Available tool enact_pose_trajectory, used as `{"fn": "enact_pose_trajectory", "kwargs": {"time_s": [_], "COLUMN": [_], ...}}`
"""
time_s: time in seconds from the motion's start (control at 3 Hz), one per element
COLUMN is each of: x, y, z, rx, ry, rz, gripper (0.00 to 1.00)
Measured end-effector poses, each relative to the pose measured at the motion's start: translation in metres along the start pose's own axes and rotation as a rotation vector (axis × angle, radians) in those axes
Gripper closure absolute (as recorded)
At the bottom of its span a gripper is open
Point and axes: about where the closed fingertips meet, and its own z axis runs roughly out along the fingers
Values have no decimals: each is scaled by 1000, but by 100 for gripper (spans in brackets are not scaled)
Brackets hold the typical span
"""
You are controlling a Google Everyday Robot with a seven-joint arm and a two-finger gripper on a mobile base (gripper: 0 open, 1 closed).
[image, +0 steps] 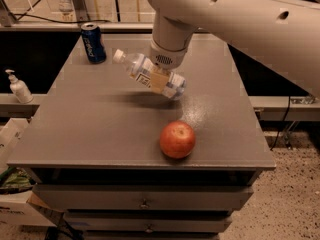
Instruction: Knock blue plastic bottle over
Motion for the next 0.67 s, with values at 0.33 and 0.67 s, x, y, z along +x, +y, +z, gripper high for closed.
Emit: {"fn": "enact_pose_trajectory", "kwargs": {"time_s": [0.33,0.67], "x": [-5,-8], "y": [1,2], "z": [2,4], "rx": [-1,-3], "ry": [-17,-29], "rz": [-6,-8], "gripper": [0,0]}}
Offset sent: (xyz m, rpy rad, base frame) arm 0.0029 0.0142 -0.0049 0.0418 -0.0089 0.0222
